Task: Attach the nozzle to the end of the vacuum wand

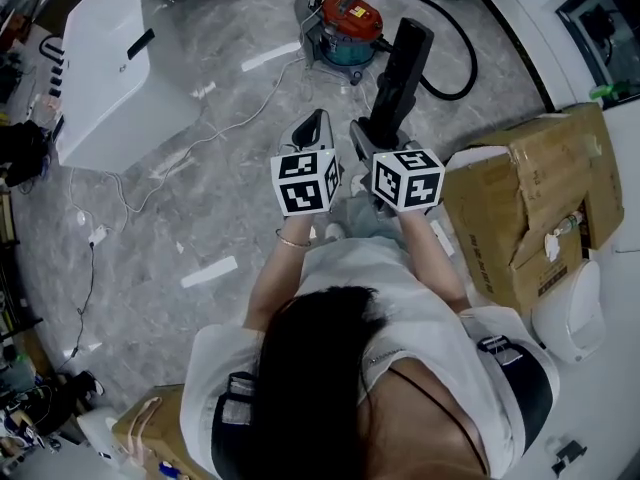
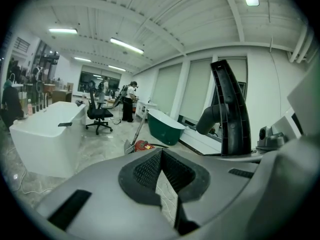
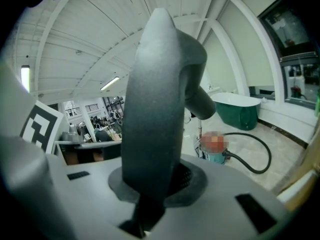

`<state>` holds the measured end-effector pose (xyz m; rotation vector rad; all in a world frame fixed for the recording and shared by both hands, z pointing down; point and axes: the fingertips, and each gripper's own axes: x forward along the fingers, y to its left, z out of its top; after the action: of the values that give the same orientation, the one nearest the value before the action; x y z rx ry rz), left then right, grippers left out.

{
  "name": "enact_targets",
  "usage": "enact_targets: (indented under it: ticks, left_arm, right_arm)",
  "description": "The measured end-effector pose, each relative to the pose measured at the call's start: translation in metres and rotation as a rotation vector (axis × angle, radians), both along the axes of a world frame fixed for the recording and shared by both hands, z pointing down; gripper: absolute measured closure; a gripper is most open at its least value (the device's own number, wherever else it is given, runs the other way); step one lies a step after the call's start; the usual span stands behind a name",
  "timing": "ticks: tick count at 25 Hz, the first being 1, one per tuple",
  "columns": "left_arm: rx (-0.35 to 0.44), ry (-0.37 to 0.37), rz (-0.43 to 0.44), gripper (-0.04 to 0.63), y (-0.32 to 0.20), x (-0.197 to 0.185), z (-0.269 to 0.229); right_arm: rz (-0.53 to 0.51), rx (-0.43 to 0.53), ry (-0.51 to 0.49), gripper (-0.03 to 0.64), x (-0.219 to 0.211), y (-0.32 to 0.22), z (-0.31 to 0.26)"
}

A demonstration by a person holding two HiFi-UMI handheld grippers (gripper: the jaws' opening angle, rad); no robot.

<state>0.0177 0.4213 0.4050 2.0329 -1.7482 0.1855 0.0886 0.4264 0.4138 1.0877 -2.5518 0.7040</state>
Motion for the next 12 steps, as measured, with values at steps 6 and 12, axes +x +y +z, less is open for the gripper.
enact_targets:
  ticks: [6,12]
  left_arm:
    - [-0.014,-0.002,-0.017,0.592,-0.013,-0.001,0.007]
    - [-0.012,0.004,-0.02,0.592,-0.03,0.002,0.009]
  right_arm:
    - [-0.018,-0.023,-0.012,0.554,0.0,-0.013,0.007]
    - [-0.036,-0.031,-0.004,0.552,0.001,-0.03,0.009]
